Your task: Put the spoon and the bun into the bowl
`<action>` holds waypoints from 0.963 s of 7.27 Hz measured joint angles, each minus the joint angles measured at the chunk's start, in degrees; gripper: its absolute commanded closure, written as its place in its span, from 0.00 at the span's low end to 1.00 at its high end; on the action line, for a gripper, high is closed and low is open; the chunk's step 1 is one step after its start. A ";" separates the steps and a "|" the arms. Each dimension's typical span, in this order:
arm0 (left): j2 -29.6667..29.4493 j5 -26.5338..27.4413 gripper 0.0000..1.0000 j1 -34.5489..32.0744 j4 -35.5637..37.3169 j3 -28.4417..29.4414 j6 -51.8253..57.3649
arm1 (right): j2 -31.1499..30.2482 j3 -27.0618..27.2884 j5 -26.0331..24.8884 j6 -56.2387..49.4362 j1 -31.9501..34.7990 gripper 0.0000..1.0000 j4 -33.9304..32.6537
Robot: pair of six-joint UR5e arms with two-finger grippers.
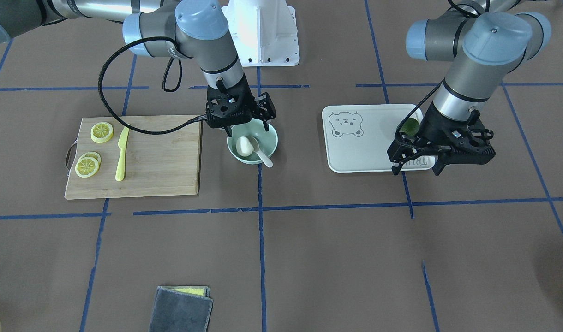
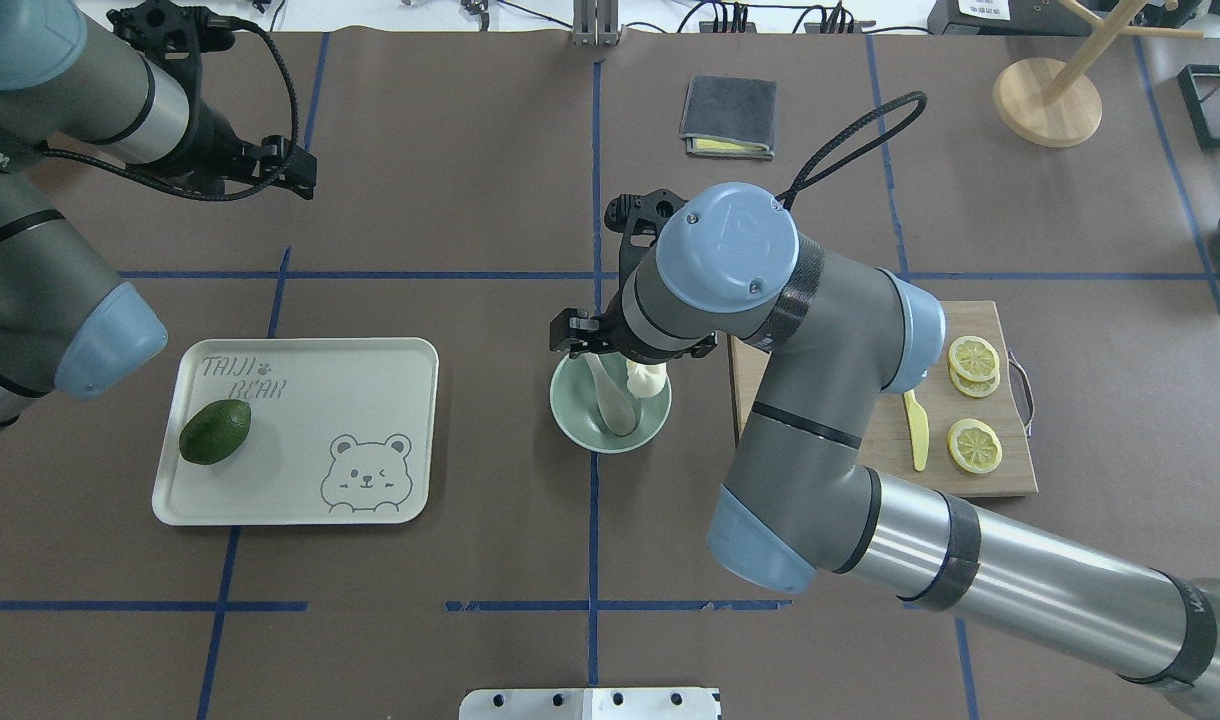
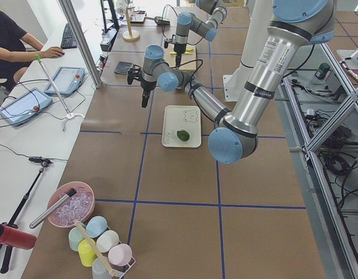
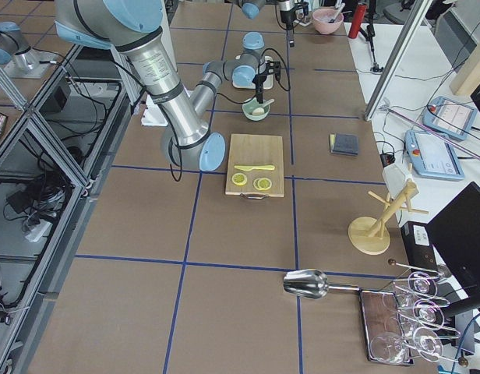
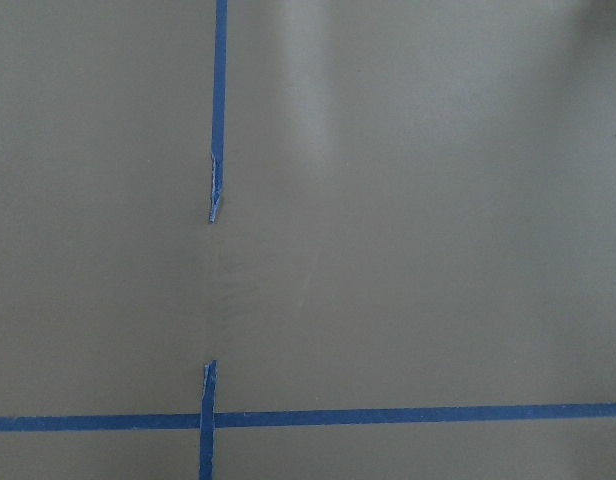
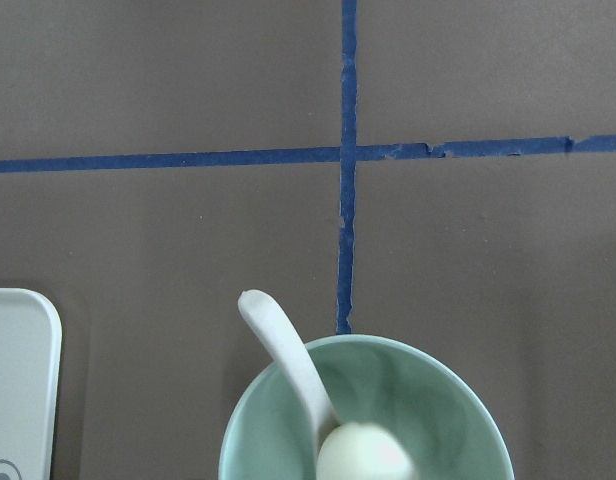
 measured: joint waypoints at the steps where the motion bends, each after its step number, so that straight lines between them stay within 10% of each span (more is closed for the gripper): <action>1: 0.02 0.00 0.00 -0.11 0.00 -0.06 0.00 | 0.02 0.18 0.01 0.02 0.00 0.00 -0.27; 7: 11.07 -10.94 0.00 -11.78 0.14 0.74 22.23 | -6.82 5.16 10.60 -23.86 18.84 0.00 -16.17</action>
